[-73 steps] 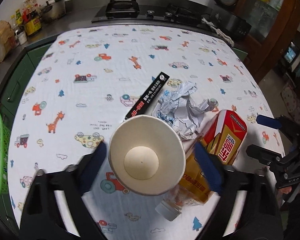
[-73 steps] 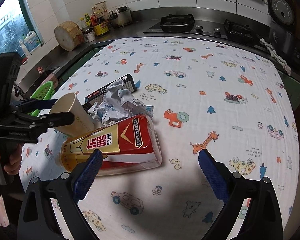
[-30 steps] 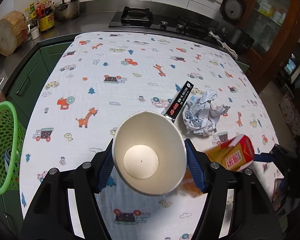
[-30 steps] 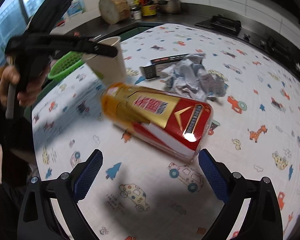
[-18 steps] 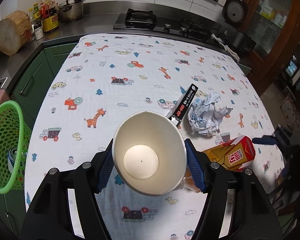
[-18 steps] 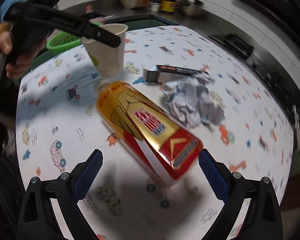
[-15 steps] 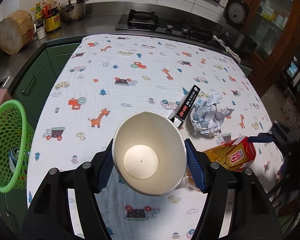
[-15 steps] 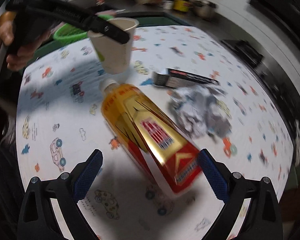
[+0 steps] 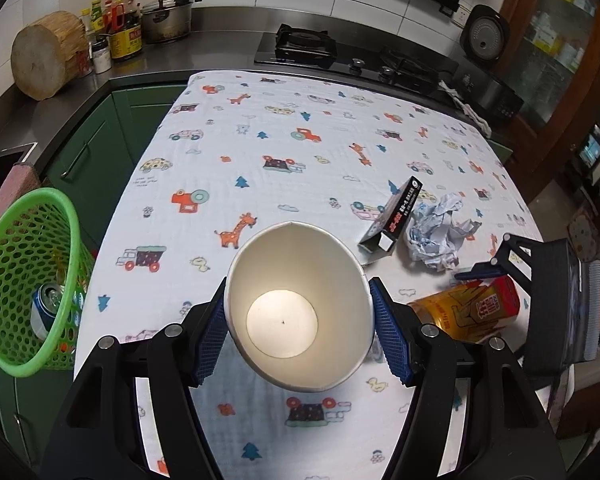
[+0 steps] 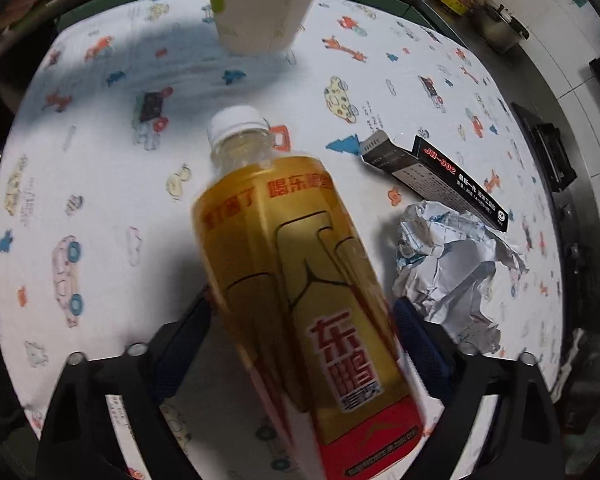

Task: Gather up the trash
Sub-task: 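Lift the Dongpeng bottle with the right gripper while the left holds the cup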

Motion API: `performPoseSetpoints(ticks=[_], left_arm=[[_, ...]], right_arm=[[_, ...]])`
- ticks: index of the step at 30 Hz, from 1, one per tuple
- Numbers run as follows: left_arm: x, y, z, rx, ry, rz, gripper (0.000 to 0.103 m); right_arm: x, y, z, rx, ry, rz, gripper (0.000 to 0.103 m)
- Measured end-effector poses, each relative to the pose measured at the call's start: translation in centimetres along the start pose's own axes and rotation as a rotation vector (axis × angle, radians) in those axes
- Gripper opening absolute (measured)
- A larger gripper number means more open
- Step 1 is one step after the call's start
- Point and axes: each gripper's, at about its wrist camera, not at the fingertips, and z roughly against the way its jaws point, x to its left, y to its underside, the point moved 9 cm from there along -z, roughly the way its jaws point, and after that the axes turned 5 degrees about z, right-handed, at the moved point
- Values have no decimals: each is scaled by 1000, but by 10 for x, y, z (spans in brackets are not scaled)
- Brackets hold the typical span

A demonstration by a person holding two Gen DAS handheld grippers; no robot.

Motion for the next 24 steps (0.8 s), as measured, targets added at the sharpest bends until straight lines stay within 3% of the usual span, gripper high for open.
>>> performPoseSetpoints(ticks=[17,24], left_arm=[[61,5,36,-54,-4,68,65],[86,6,47,-69,-6,90,65]], right_arm=[[13,-23,26,-65,57,-188,74],[24,-25,19,-16,-6,-254,74]])
